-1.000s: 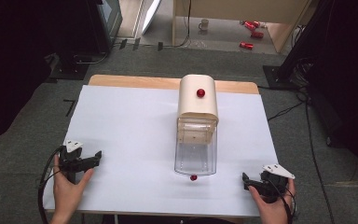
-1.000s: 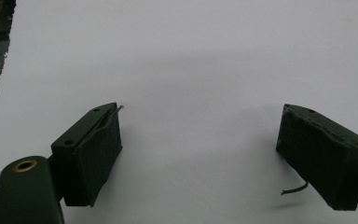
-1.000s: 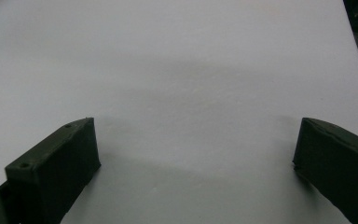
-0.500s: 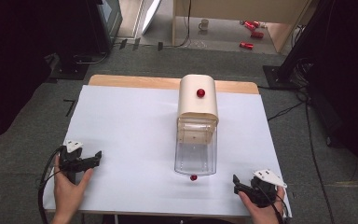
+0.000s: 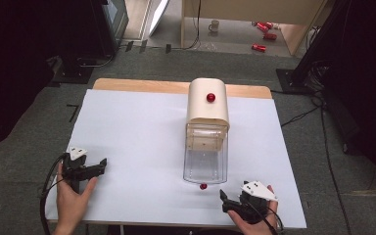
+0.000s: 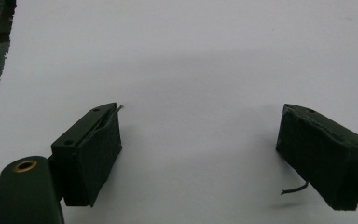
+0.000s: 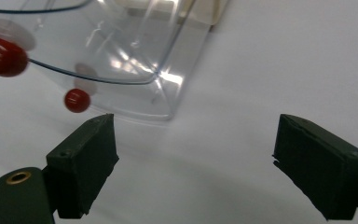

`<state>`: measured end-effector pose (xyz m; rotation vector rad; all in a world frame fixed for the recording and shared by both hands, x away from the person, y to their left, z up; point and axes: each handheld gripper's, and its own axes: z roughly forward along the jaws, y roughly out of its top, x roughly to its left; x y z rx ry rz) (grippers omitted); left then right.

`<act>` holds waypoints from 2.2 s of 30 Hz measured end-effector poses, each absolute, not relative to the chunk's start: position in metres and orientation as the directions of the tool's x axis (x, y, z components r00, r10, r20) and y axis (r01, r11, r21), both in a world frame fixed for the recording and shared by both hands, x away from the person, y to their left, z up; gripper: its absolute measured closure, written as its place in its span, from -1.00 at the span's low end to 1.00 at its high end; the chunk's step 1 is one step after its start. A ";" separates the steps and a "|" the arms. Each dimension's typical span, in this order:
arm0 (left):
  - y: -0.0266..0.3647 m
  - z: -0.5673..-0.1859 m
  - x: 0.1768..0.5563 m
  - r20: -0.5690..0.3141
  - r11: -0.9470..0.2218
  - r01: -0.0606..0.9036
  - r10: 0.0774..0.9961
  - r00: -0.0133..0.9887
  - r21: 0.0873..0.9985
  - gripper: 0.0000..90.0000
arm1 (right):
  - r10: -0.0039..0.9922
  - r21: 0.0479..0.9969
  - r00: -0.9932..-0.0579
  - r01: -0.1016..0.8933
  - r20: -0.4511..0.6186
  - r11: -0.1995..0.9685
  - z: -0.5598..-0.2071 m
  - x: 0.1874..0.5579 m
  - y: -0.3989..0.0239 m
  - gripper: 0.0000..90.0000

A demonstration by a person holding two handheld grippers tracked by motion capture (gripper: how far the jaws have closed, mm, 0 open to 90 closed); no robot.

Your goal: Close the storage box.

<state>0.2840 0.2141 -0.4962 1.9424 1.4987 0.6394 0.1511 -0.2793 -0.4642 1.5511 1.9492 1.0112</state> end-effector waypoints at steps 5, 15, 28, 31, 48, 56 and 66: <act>0.214 -0.496 0.284 0.015 -0.185 0.681 0.969 0.248 0.708 -0.69 | 0.947 0.777 -0.295 0.622 0.123 0.093 -0.462 0.151 -0.269 -0.71; 0.214 -0.496 0.284 0.015 -0.185 0.681 0.969 0.248 0.708 -0.69 | 0.935 0.788 -0.322 0.610 0.151 0.083 -0.457 0.147 -0.248 -0.50; 0.214 -0.496 0.284 0.015 -0.185 0.681 0.969 0.248 0.708 -0.69 | 0.917 0.800 -0.367 0.592 0.158 0.099 -0.456 0.142 -0.234 0.19; 0.214 -0.496 0.284 0.015 -0.185 0.682 0.969 0.248 0.708 -0.69 | 0.910 0.801 -0.377 0.591 0.172 0.093 -0.455 0.142 -0.231 0.35; 0.214 -0.496 0.284 0.015 -0.185 0.681 0.969 0.248 0.708 -0.69 | 0.887 0.791 -0.402 0.607 0.225 0.075 -0.453 0.147 -0.221 0.76; 0.214 -0.496 0.284 0.015 -0.185 0.681 0.969 0.248 0.708 -0.69 | 0.887 0.799 -0.400 0.599 0.231 0.062 -0.448 0.148 -0.222 0.78; 0.214 -0.496 0.284 0.016 -0.185 0.681 0.969 0.248 0.708 -0.69 | 0.890 0.819 -0.392 0.573 0.234 0.037 -0.433 0.158 -0.226 0.81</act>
